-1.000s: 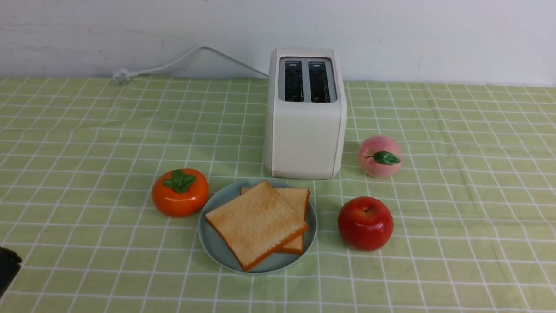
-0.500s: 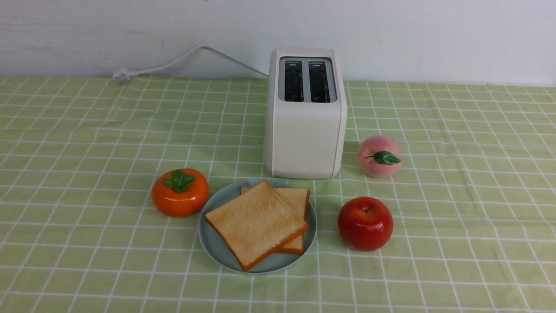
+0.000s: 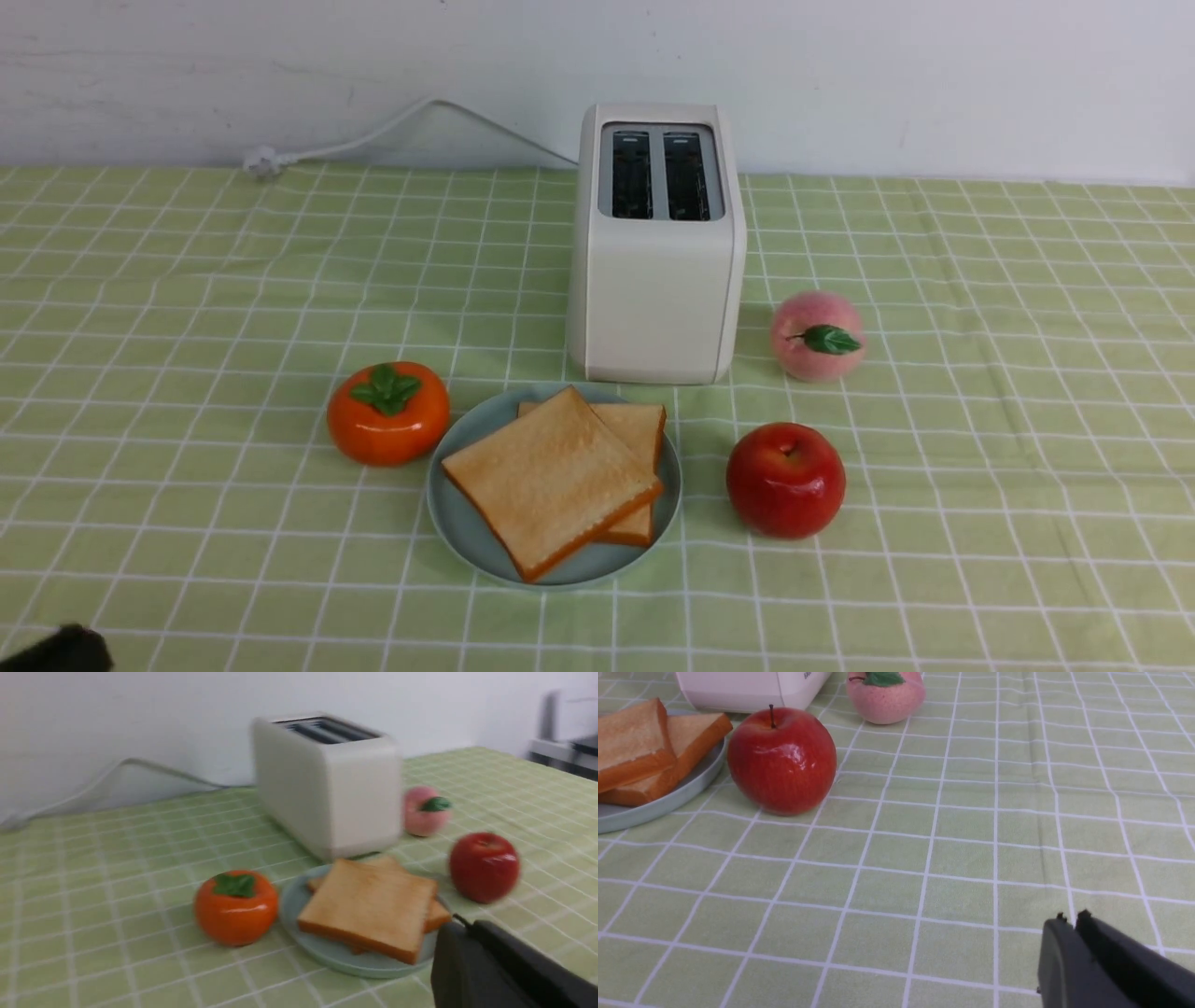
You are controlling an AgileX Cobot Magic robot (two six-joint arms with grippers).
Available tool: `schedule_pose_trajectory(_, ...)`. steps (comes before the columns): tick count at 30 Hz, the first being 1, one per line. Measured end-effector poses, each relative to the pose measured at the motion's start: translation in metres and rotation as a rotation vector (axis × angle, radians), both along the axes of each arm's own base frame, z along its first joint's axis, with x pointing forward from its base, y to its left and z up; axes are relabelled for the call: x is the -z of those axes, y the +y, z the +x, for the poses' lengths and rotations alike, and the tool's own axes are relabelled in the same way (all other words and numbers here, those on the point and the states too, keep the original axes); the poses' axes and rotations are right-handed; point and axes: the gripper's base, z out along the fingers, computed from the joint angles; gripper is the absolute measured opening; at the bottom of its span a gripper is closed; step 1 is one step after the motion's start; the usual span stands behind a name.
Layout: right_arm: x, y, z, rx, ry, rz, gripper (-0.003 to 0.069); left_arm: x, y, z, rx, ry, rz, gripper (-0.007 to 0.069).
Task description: Take toasted bread from bread machine on green coffee tablecloth place on plate.
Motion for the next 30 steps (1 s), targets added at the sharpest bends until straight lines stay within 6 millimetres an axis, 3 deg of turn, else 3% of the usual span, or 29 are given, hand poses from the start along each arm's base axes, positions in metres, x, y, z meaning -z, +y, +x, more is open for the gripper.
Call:
schedule_pose_trajectory(7, 0.0, 0.0, 0.0, 0.0, 0.0, 0.0, 0.0053, 0.017, 0.015, 0.005, -0.318, 0.168, -0.177, -0.0013)
schedule_pose_trajectory(14, 0.0, 0.0, 0.0, 0.0, 0.0, 0.0, 0.0062, 0.063, 0.016, 0.01, -0.36, 0.287, -0.158, -0.0013)
schedule_pose_trajectory(30, 0.0, 0.0, 0.0, 0.0, 0.001, 0.0, 0.0087, 0.069, 0.016, 0.008, -0.368, 0.324, -0.163, -0.0013)
